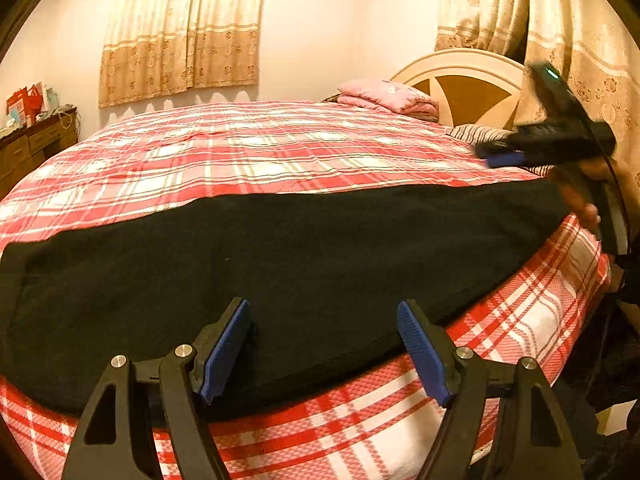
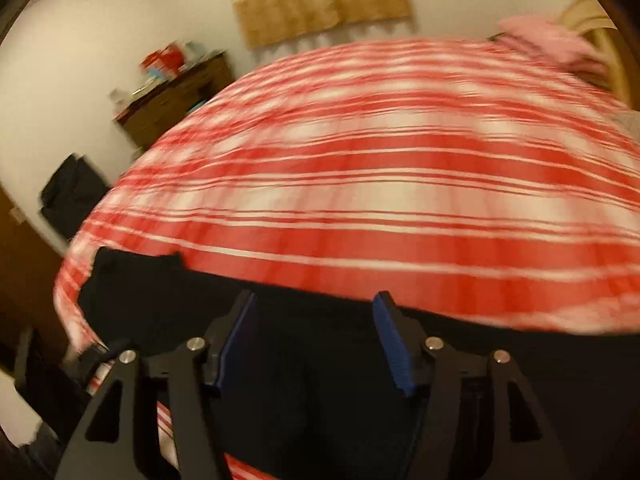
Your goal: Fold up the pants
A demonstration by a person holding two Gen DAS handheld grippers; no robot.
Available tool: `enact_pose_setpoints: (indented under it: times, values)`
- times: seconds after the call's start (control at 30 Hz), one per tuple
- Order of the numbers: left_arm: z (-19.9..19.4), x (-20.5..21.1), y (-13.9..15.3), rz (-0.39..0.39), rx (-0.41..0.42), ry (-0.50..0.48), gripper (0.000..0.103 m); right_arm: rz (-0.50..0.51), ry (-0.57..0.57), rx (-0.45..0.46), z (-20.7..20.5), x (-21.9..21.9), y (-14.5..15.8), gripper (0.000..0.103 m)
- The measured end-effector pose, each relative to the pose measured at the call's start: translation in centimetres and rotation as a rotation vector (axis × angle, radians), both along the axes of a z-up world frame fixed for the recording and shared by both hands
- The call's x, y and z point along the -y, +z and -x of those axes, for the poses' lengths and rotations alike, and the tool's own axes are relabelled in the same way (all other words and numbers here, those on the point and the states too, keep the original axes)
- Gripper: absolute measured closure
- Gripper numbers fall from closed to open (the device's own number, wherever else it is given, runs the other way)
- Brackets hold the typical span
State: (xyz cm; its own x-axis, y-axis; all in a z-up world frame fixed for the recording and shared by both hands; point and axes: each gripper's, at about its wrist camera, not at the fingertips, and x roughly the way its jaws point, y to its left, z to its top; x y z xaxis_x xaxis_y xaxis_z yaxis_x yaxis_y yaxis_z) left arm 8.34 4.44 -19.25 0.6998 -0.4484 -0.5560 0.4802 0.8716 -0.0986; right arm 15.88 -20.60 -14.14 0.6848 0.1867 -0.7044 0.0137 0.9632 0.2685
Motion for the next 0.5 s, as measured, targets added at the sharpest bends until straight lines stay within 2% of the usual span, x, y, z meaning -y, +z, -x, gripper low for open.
enact_pose_setpoints:
  times: [0.13, 0.23, 0.33, 0.4, 0.5]
  values:
    - [-0.9, 0.9, 0.9, -0.012, 0.001, -0.004, 0.026, 0.058, -0.225, 0.032, 7.0, 8.7, 1.1, 0.039]
    - [-1.8, 0.7, 0.8, -0.060, 0.011, 0.042, 0.026, -0.033, -0.484, 0.081, 13.8, 16.8, 2.3, 0.039]
    - [-2.6, -0.1, 1.2, -0.070, 0.010, 0.090, 0.026, -0.141, -0.692, 0.124, 19.3, 22.2, 2.4, 0.038]
    - [-3.2, -1.3, 1.3, -0.093, 0.001, 0.131, 0.026, -0.177, -0.800, 0.144, 22.1, 24.4, 1.7, 0.038]
    - [-3.8, -4.1, 1.6, -0.158, 0.002, 0.196, 0.026, -0.207, -0.846, 0.156, 23.3, 24.9, 0.1, 0.038]
